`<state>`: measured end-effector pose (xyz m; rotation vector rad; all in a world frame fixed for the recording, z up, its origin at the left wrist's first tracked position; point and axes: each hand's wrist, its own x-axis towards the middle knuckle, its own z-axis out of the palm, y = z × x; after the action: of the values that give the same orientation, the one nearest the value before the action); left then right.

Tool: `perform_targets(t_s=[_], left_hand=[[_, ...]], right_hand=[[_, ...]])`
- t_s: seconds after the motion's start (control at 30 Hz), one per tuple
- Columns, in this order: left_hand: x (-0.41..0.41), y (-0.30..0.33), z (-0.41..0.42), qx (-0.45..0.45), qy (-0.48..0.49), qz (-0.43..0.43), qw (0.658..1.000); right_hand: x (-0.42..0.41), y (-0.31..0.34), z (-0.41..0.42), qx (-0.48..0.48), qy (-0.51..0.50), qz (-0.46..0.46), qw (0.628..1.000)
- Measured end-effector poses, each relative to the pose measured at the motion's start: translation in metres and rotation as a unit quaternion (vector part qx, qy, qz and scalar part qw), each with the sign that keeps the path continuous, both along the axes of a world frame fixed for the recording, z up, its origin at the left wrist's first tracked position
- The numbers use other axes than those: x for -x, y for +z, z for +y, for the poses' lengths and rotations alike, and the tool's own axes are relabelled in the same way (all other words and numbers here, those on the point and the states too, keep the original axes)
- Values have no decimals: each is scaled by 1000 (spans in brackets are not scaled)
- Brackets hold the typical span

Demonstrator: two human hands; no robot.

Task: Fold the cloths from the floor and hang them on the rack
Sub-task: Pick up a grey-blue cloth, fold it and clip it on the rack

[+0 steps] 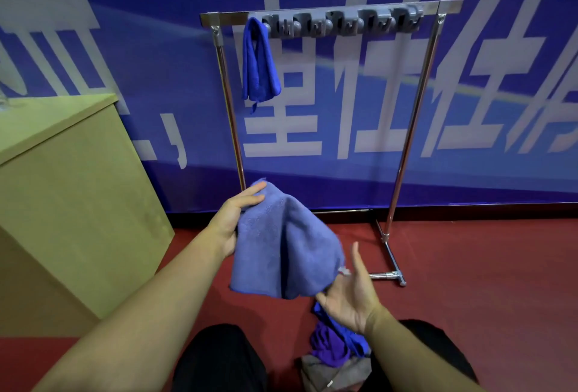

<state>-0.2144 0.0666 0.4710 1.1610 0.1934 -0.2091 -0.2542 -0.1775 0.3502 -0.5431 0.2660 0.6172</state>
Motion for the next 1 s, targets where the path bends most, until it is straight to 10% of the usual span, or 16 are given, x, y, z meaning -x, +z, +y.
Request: perform_targets(t_s=[0.2, 0.37, 0.6, 1.0], left_hand=[[-6, -7, 10, -75, 7, -13, 997], [-6, -30, 34, -203, -1, -6, 979], [-2, -55, 46, -436, 13, -25, 900], [-7, -65, 50, -511, -33, -98, 853]], right_hand=[[7, -12, 16, 170, 147, -101, 969], [-23, -8, -1, 293, -40, -115, 948], [-36, 3, -31, 528, -74, -312, 786], [-63, 18, -68, 651, 21, -362, 666]])
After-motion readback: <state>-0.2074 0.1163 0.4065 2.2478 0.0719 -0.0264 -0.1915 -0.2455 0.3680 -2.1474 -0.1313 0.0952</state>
